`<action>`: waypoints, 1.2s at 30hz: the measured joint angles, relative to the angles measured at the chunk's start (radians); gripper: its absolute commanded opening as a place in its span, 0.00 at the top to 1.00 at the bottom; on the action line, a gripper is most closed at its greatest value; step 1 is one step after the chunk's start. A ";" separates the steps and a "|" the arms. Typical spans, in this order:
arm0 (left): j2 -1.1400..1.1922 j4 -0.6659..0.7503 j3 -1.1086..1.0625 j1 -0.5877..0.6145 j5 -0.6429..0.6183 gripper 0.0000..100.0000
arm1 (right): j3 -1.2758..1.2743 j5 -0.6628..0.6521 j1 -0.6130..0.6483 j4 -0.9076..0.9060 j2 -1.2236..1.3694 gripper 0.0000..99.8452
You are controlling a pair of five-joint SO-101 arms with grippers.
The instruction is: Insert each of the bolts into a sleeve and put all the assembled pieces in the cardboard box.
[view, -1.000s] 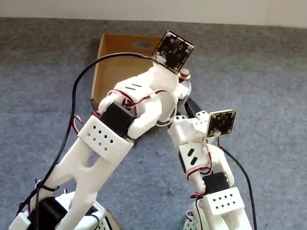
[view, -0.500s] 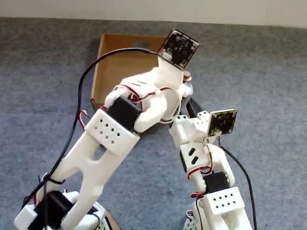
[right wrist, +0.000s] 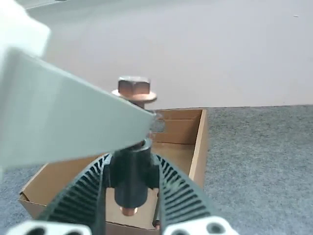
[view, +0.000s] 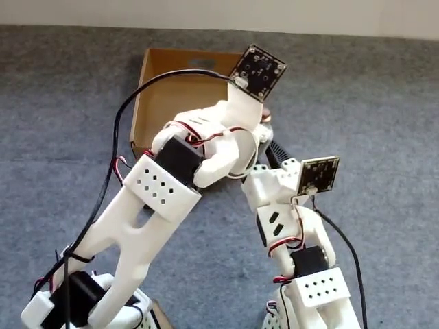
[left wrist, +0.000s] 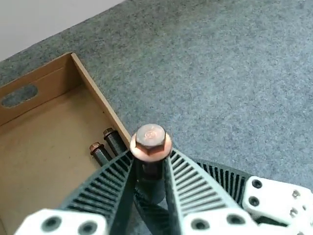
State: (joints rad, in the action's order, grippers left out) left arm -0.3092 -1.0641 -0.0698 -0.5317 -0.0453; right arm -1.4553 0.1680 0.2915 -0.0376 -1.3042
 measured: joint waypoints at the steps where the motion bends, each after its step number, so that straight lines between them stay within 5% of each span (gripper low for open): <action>1: 0.000 -0.002 0.000 0.000 0.000 0.99 | 0.000 0.000 0.000 0.000 0.000 0.99; 20: -0.005 -0.034 -0.044 0.000 0.003 0.99 | -0.003 -0.002 0.003 -0.003 0.003 0.99; 26: -0.003 -0.132 0.021 0.003 0.003 0.84 | -0.002 -0.003 0.002 -0.003 0.002 0.99; 36: -0.005 -0.170 0.020 0.026 0.002 0.88 | -0.002 -0.003 -0.018 -0.003 0.003 0.99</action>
State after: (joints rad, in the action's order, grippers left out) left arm -0.3138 -1.2344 -0.0499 -0.5056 -0.0437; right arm -1.4569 0.1649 0.2731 -0.0407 -1.3011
